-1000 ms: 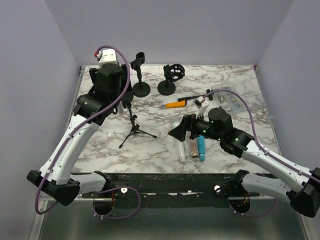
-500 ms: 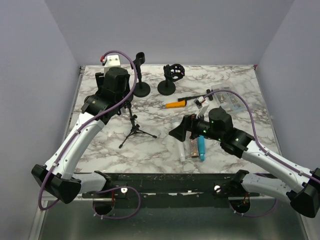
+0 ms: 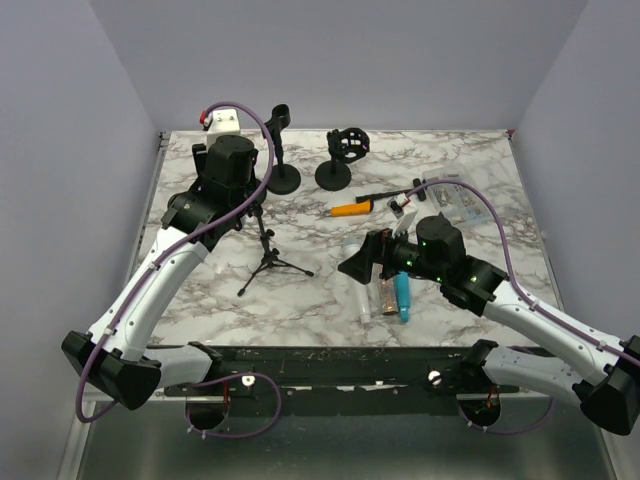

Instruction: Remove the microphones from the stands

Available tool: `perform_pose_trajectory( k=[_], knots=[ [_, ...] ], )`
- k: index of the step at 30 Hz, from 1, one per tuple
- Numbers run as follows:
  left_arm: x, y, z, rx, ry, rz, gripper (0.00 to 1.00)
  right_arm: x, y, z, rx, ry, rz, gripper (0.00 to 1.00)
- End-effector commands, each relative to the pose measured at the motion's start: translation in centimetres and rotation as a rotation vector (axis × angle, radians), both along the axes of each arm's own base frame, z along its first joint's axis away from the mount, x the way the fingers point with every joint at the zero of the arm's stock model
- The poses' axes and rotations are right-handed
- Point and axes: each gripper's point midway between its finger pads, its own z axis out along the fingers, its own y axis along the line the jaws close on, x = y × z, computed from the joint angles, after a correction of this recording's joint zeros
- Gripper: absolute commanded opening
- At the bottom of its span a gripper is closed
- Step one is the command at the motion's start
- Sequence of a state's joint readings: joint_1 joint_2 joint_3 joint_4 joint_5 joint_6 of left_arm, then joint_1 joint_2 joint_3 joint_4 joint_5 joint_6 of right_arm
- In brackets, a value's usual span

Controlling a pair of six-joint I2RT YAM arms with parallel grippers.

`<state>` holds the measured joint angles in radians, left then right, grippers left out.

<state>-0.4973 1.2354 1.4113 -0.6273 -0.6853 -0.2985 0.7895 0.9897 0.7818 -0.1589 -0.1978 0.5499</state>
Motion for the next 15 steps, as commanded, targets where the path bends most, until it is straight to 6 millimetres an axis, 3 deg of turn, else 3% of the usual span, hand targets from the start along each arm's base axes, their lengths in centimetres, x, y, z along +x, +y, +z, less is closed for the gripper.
perform_pose_trajectory(
  k=[1, 5, 8, 11, 13, 15],
  knots=[
    [0.1, 0.4, 2.1, -0.021, -0.067, 0.012, 0.52, 0.6, 0.0, 1.2, 0.017, -0.006, -0.022, 1.0],
    [0.1, 0.3, 1.6, -0.03, -0.053, 0.008, 0.52, 0.5, 0.0, 1.1, 0.017, -0.005, -0.022, 1.0],
    [0.1, 0.3, 2.0, -0.029, -0.075, -0.003, 0.32, 0.5, 0.0, 1.2, 0.016, -0.008, -0.021, 1.0],
    [-0.1, 0.6, 3.9, -0.014, -0.109, -0.008, 0.1, 0.6, 0.0, 1.2, 0.009, -0.009, -0.022, 1.0],
    [-0.5, 1.0, 5.7, -0.007, -0.134, -0.01, 0.01, 0.7, 0.0, 1.3, 0.011, -0.012, -0.025, 1.0],
    [-1.0, 1.2, 7.5, -0.007, -0.16, -0.022, 0.0, 0.7, 0.0, 1.3, 0.009, -0.011, -0.026, 1.0]
  ],
)
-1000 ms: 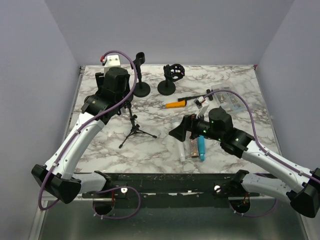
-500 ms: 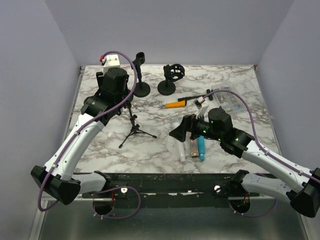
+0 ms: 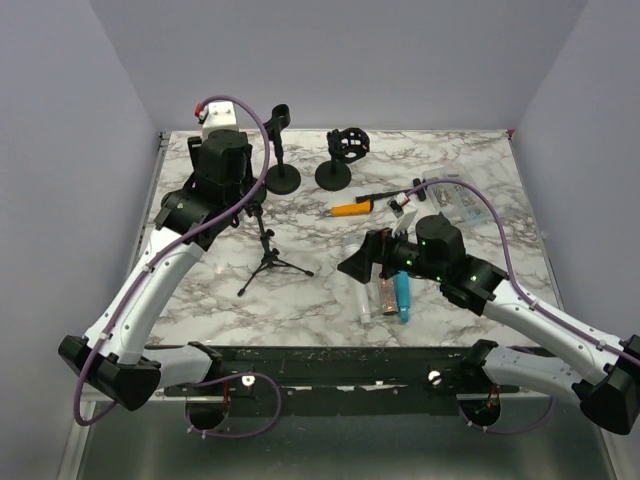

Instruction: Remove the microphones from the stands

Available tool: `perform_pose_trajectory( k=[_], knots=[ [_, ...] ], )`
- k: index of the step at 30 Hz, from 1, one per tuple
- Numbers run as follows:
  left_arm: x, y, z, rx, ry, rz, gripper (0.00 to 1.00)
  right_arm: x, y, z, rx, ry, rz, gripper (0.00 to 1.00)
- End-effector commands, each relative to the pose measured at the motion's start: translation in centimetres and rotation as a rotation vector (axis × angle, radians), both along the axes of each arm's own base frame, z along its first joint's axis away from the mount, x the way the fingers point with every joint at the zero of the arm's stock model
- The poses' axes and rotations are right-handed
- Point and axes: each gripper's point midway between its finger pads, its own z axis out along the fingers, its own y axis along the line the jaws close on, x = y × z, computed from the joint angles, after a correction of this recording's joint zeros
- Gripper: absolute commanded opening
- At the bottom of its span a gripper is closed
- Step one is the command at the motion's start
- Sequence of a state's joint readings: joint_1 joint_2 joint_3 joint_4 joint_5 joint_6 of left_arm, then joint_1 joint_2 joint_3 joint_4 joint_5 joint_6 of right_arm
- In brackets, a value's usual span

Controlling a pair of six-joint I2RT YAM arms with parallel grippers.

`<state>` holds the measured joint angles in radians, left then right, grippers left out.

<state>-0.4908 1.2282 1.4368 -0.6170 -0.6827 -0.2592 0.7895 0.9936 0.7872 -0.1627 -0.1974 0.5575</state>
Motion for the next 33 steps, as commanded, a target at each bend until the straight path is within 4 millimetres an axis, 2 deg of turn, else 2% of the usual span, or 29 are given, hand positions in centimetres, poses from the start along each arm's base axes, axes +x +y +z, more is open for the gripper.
perform_pose_trajectory(
  k=[1, 5, 9, 14, 16, 18, 20, 23, 26, 30, 33],
  knots=[
    [-1.4, 1.0, 6.9, -0.025, -0.146, -0.021, 0.0, 0.7, -0.1, 1.2, 0.006, -0.02, -0.024, 1.0],
    [-3.2, 1.7, 10.9, -0.043, -0.224, -0.044, 0.0, 0.8, 0.0, 0.9, 0.0, -0.014, -0.023, 1.0],
    [-5.8, 2.5, 15.5, -0.079, -0.319, -0.091, 0.0, 0.9, 0.0, 0.9, -0.005, -0.016, -0.025, 1.0],
    [-10.9, 3.3, 21.6, -0.176, -0.498, -0.19, 0.0, 1.2, -0.2, 0.6, -0.029, -0.022, -0.036, 1.0],
    [-13.0, 3.1, 23.1, -0.241, -0.559, -0.252, 0.0, 1.3, -0.4, 0.4, -0.045, -0.025, -0.042, 1.0],
    [-14.3, 2.1, 23.8, -0.306, -0.581, -0.33, 0.0, 1.5, -0.7, 0.2, -0.066, -0.027, -0.059, 1.0],
    [-14.9, 0.7, 23.5, -0.365, -0.561, -0.402, 0.0, 1.7, -1.3, -0.1, -0.091, -0.033, -0.078, 1.0],
    [-14.6, -2.8, 21.7, -0.449, -0.478, -0.541, 0.0, 1.9, -2.3, 0.0, -0.131, -0.058, -0.105, 1.0],
    [-13.6, -7.3, 18.8, -0.513, -0.356, -0.708, 0.0, 1.9, -3.0, 0.8, -0.149, -0.09, -0.115, 1.0],
    [-13.1, -12.9, 14.8, -0.593, -0.196, -0.94, 0.0, 1.6, -3.3, 2.8, -0.131, -0.132, -0.106, 1.0],
    [-12.8, -15.3, 11.8, -0.615, -0.096, -1.042, 0.0, 1.2, -3.7, 4.3, -0.107, -0.166, -0.104, 1.0]
  ],
)
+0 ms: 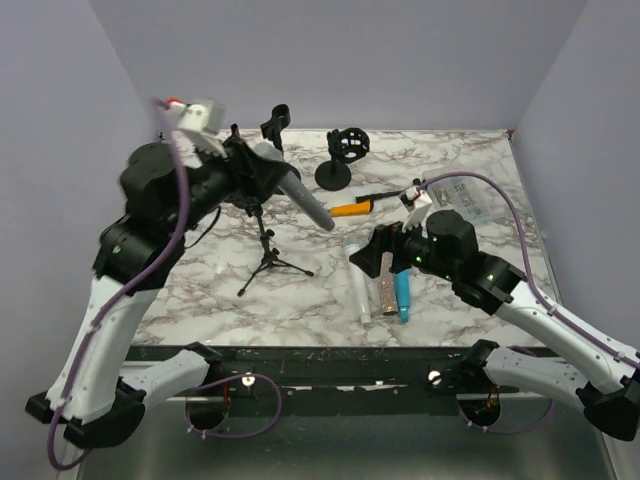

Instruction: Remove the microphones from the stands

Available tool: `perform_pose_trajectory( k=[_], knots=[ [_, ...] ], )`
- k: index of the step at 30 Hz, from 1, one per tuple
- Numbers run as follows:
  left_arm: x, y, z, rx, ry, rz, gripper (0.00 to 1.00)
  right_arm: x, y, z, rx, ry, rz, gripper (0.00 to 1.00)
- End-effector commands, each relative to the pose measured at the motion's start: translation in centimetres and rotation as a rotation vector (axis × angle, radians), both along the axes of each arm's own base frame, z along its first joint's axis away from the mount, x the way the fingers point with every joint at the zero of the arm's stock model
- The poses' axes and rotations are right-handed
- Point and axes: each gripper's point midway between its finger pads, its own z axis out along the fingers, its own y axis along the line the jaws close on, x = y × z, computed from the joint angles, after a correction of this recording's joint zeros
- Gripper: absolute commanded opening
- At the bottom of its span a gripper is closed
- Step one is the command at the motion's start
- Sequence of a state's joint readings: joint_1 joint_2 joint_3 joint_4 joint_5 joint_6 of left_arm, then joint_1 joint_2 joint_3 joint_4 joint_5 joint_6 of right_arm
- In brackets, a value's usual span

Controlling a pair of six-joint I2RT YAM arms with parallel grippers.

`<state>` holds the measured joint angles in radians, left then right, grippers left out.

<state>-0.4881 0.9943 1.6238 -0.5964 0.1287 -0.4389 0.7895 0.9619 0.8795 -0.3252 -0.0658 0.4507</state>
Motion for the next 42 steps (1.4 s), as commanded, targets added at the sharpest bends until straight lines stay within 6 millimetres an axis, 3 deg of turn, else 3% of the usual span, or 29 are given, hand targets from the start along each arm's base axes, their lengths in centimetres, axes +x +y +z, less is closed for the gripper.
perform_pose_trajectory(
  k=[1, 6, 13, 17, 22, 26, 29, 34, 35, 38, 39, 42],
  knots=[
    [-1.2, -5.9, -4.2, -0.017, 0.115, -0.335, 0.0, 0.0, -1.2, 3.3, 0.02, -0.089, -0.016, 1.0],
    [-1.4, -8.4, -9.7, 0.017, 0.208, -0.457, 0.0, -0.3, 0.3, 4.7, 0.091, -0.108, 0.04, 1.0],
    [-1.9, -10.4, -15.2, 0.077, 0.301, -0.542, 0.0, 0.0, 4.1, 4.8, 0.212, -0.085, 0.152, 0.94],
    [-1.9, -10.7, -17.2, 0.09, 0.35, -0.558, 0.0, -1.2, 6.1, 5.1, 0.275, -0.099, 0.283, 0.88],
    [-1.9, -10.9, -17.8, 0.099, 0.375, -0.57, 0.0, -1.7, 6.8, 4.2, 0.322, -0.089, 0.326, 0.83],
    [-1.9, -10.8, -18.1, 0.107, 0.381, -0.566, 0.0, -1.5, 7.3, 2.9, 0.33, -0.059, 0.329, 0.65],
    [-1.5, -10.6, -18.6, 0.12, 0.392, -0.541, 0.0, -1.6, 7.5, 2.3, 0.336, -0.044, 0.335, 0.6],
    [-0.7, -10.4, -19.3, 0.159, 0.417, -0.502, 0.0, -1.0, 7.5, 1.2, 0.339, -0.029, 0.295, 0.24],
    [-0.4, -10.0, -19.4, 0.178, 0.419, -0.476, 0.06, -0.6, 7.4, 0.8, 0.333, -0.02, 0.274, 0.17],
    [0.1, -8.8, -19.4, 0.24, 0.386, -0.415, 0.6, -0.3, 7.5, -0.8, 0.308, 0.013, 0.252, 0.04],
    [0.2, -8.3, -19.2, 0.246, 0.364, -0.398, 0.71, -0.3, 7.5, -1.4, 0.304, 0.026, 0.249, 0.01],
    [0.2, -7.4, -18.2, 0.249, 0.283, -0.357, 0.92, -0.2, 7.5, -2.9, 0.299, 0.055, 0.235, 0.01]
  ],
)
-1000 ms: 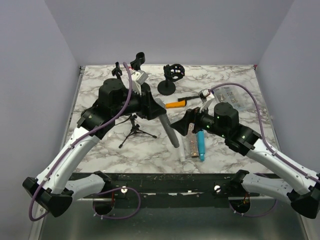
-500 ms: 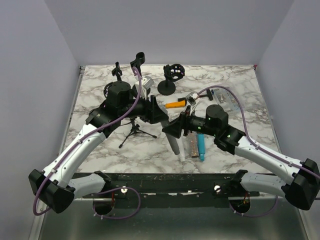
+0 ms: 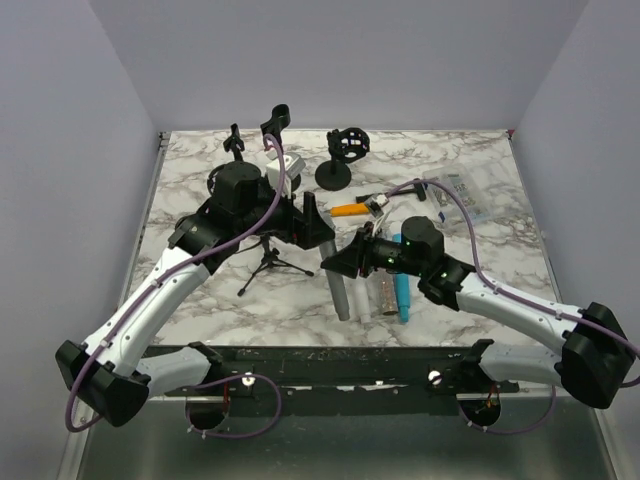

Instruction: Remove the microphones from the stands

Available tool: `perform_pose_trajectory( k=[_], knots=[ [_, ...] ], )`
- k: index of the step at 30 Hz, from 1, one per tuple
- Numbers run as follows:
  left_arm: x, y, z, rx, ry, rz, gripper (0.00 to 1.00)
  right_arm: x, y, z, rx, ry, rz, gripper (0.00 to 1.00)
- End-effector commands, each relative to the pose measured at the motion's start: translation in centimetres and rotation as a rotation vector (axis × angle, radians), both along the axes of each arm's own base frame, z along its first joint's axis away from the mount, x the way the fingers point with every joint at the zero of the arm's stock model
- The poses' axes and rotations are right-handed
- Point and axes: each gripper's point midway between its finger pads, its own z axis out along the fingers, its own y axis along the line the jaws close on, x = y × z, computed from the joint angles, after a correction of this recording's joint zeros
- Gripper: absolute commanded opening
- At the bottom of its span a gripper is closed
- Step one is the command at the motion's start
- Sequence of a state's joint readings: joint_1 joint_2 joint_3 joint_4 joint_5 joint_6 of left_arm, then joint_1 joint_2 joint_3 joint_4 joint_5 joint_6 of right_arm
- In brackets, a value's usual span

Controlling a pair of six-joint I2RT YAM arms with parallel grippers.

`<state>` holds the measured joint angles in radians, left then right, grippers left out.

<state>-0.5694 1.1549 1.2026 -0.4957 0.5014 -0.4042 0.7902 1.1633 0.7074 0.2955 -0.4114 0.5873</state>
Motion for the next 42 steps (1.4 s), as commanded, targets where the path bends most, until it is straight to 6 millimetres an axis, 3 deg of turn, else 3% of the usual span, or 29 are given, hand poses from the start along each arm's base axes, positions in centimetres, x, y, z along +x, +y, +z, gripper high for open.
perform_pose_trajectory(
  k=[1, 5, 10, 19, 26, 39, 42],
  knots=[
    [0.5, 2.4, 2.2, 0.034, -0.183, 0.08, 0.96, 0.9, -0.3, -2.8, -0.02, 0.061, -0.06, 0.01],
    [0.9, 4.0, 3.5, 0.029, -0.271, 0.171, 0.99, 1.6, -0.7, -4.1, -0.038, 0.103, -0.118, 0.01],
    [0.9, 6.2, 5.4, -0.004, -0.384, 0.274, 0.99, 4.4, -2.4, -9.1, -0.258, 0.253, -0.323, 0.02],
    [0.7, 9.3, 7.5, -0.059, -0.509, 0.433, 0.99, 5.9, -2.4, -14.5, -0.44, 0.421, -0.425, 0.04],
    [0.7, 9.9, 7.7, -0.056, -0.523, 0.461, 0.99, 6.9, -3.1, -16.7, -0.584, 0.417, -0.509, 0.05],
    [0.8, 14.6, 8.8, -0.063, -0.603, 0.692, 0.98, 7.5, -4.5, -20.3, -0.707, 0.391, -0.585, 0.11],
    [0.7, 15.8, 9.0, -0.066, -0.615, 0.754, 0.98, 7.4, -4.8, -20.5, -0.715, 0.382, -0.592, 0.21]
  ],
)
